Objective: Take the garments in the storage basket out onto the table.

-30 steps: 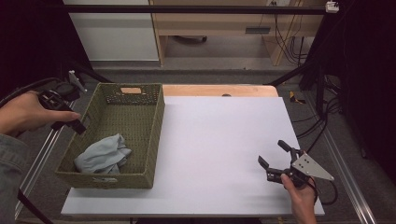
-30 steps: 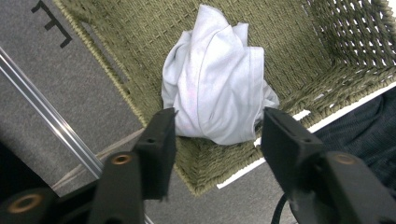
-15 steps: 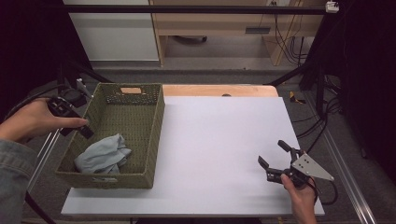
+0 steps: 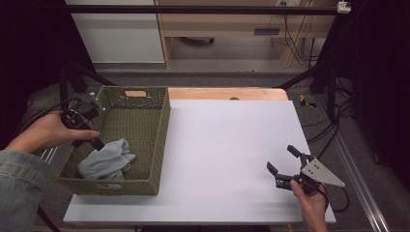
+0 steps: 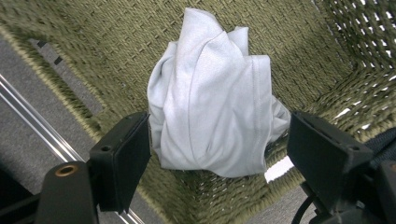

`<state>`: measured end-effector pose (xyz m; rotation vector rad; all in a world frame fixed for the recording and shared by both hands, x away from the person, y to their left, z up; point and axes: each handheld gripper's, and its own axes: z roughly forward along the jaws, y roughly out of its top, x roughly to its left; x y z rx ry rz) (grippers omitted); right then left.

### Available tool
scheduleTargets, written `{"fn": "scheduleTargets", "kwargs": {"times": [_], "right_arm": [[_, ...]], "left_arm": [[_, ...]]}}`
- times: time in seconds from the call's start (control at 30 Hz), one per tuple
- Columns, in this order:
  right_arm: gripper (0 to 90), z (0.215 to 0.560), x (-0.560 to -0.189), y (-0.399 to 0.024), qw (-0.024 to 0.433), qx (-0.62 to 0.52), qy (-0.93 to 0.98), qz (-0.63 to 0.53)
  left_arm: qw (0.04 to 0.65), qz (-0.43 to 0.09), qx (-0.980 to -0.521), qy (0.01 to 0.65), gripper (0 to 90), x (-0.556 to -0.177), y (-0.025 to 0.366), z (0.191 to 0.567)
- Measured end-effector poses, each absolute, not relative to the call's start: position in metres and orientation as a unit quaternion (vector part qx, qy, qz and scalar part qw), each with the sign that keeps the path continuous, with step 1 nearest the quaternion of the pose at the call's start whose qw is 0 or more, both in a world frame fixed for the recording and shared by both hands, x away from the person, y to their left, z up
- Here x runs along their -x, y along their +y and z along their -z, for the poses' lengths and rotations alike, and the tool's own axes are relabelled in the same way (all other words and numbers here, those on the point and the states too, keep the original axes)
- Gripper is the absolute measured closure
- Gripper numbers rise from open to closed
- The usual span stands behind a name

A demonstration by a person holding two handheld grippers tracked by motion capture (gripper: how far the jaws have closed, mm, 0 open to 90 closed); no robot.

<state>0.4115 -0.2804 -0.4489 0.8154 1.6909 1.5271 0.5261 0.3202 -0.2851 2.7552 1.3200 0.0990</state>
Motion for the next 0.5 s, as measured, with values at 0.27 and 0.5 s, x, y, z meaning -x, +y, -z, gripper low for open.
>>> {"fn": "scheduleTargets", "kwargs": {"times": [0.27, 0.5], "right_arm": [[8.4, 0.449, -0.412, -0.280, 0.353, -0.311, 0.658, -0.588], [8.4, 0.450, -0.412, -0.281, 0.352, -0.313, 0.657, -0.588]], "left_arm": [[0.044, -0.035, -0.905, 0.421, 19.3, -0.528, 0.314, 0.302], [0.049, -0.047, -0.904, 0.422, 16.1, -0.530, 0.316, 0.316]]}}
